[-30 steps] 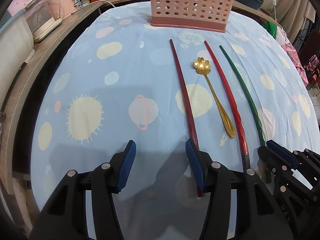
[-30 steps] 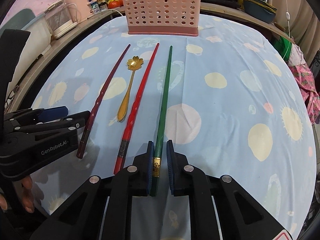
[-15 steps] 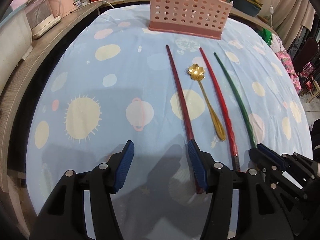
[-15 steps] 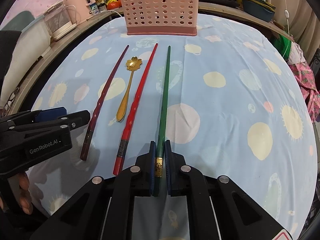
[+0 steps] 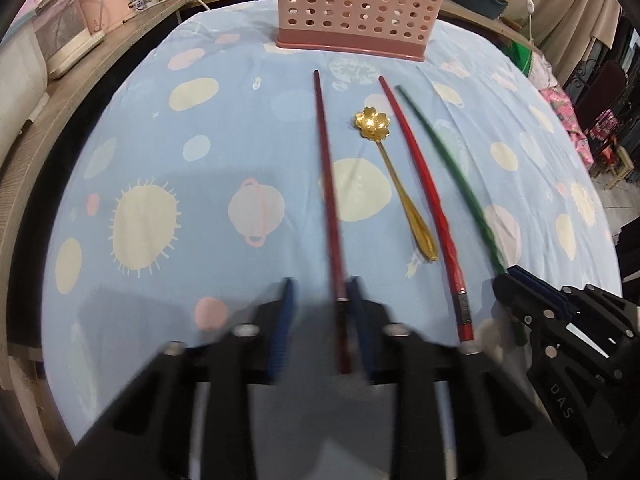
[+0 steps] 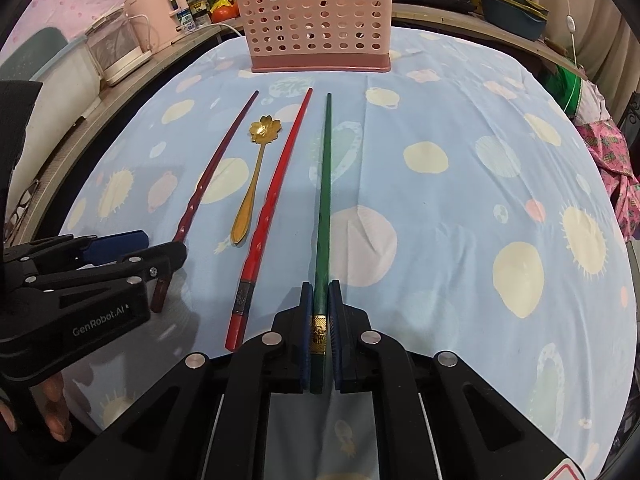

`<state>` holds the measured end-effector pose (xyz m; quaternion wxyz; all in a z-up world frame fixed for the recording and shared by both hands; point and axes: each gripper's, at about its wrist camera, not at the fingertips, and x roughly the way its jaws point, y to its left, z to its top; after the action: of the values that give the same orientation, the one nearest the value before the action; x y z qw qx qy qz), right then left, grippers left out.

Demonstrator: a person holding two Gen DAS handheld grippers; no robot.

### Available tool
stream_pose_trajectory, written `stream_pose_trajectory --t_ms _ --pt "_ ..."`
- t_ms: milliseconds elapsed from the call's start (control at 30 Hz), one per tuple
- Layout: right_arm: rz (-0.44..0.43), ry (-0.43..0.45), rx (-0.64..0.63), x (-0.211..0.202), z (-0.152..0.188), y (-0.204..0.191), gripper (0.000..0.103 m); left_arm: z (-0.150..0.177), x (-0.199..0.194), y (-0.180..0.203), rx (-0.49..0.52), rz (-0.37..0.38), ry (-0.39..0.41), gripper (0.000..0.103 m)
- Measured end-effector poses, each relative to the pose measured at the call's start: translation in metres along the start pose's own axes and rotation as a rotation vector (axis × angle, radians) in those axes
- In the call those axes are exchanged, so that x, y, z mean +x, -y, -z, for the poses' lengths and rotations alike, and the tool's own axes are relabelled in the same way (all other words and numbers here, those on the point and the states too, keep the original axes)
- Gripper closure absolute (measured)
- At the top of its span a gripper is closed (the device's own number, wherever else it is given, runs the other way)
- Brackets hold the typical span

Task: Organize utensils
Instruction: 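Carry both chopsticks into the pink holder and open both grippers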

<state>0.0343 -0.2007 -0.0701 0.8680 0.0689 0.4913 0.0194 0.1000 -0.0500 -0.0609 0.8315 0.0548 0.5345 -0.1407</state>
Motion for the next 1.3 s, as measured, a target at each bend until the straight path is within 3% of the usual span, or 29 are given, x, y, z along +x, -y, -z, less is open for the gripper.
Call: stream_pose_trajectory --t_ms 100,367,767,1300 --pt "-0.005 0.017 0.005 -0.006 -0.003 0.002 0.096 -0.002 -0.005 -0.007 -0.022 0.008 0.011 0.096" --pt "-0.009 0.132 0.021 -0.044 -0.028 0.008 0.096 -0.026 -0.052 -0.032 -0.081 -0.023 0.143 0.096" --pt "-0.014 0.382 0.049 -0.113 -0.12 0.023 0.096 -0.094 -0.112 -0.047 -0.112 -0.066 0.359 0.096" --pt "-0.185 0.605 0.208 -0.145 -0.233 0.049 0.096 -0.212 -0.181 -0.043 -0.135 0.047 0.559 0.096"
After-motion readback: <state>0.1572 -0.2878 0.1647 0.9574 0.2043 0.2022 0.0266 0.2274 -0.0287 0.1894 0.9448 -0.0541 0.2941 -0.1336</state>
